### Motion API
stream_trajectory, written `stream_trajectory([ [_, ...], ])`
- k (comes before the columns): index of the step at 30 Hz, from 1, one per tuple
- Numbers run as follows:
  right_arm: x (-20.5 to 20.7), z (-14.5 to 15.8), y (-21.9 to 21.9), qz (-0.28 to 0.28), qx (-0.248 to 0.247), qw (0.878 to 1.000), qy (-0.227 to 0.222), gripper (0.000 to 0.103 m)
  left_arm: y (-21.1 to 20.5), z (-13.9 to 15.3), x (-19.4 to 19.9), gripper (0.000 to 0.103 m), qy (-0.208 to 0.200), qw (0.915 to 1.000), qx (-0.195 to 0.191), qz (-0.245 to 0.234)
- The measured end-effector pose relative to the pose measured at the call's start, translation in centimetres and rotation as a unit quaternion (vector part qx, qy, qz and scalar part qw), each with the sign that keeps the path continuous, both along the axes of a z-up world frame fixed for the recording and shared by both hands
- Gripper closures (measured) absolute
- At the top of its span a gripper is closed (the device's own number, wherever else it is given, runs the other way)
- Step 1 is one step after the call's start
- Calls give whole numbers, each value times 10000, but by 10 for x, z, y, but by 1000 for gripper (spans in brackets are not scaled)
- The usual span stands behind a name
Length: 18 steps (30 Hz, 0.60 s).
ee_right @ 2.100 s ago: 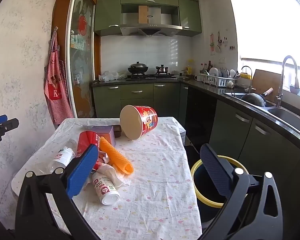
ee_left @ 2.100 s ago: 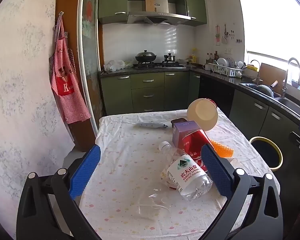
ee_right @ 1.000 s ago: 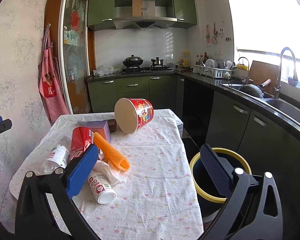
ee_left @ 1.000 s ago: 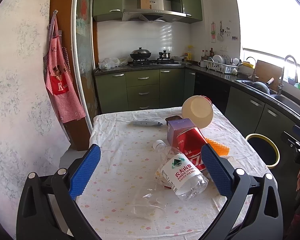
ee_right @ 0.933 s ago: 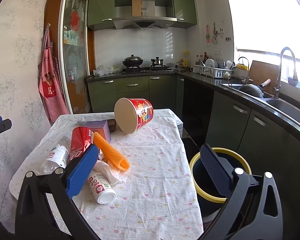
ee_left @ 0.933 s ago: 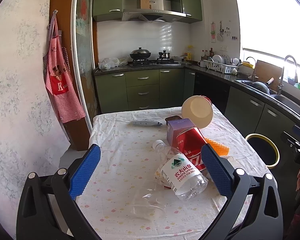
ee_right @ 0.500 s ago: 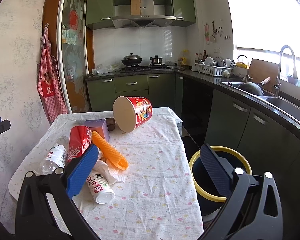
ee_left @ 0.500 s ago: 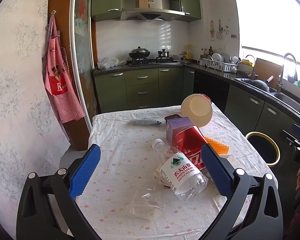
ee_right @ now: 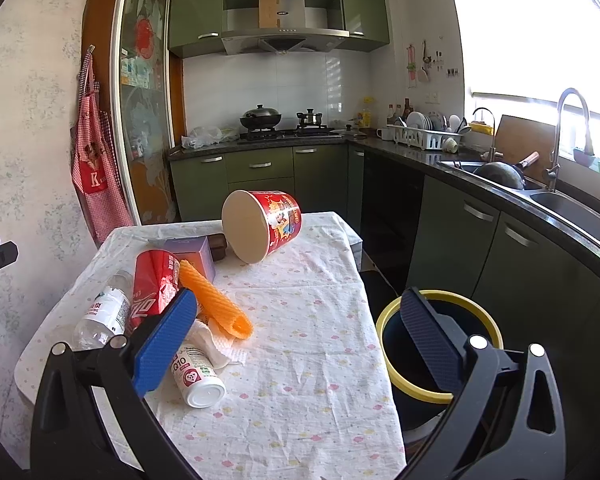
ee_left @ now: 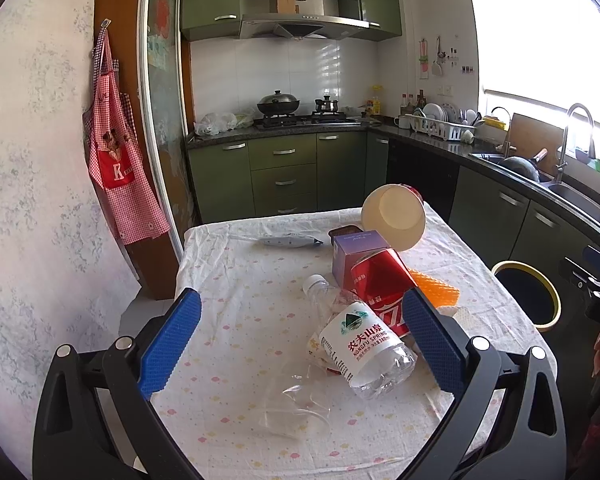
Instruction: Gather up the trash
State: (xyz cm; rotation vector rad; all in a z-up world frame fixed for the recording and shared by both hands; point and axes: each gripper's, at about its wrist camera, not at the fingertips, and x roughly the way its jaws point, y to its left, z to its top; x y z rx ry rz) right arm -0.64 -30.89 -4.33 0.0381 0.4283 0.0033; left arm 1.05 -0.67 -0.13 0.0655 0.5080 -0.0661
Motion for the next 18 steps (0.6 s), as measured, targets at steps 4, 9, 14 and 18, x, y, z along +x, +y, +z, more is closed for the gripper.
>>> stream_trajectory([
  [4, 1, -2, -2, -3, 6, 10000, 14, 6, 1, -3, 1, 4, 5, 10000, 7, 3],
  [9, 2, -3, -2, -5, 5, 10000, 25, 6, 1, -5, 2, 4, 23, 10000, 13, -1],
  [14, 2, -2, -2, -7, 4, 10000, 25, 6, 1, -6, 2, 4, 30, 10000, 20, -5],
  [18, 2, -2, -2, -10, 6, 10000, 26, 6, 1, -6, 2, 4, 33, 10000, 21, -3],
])
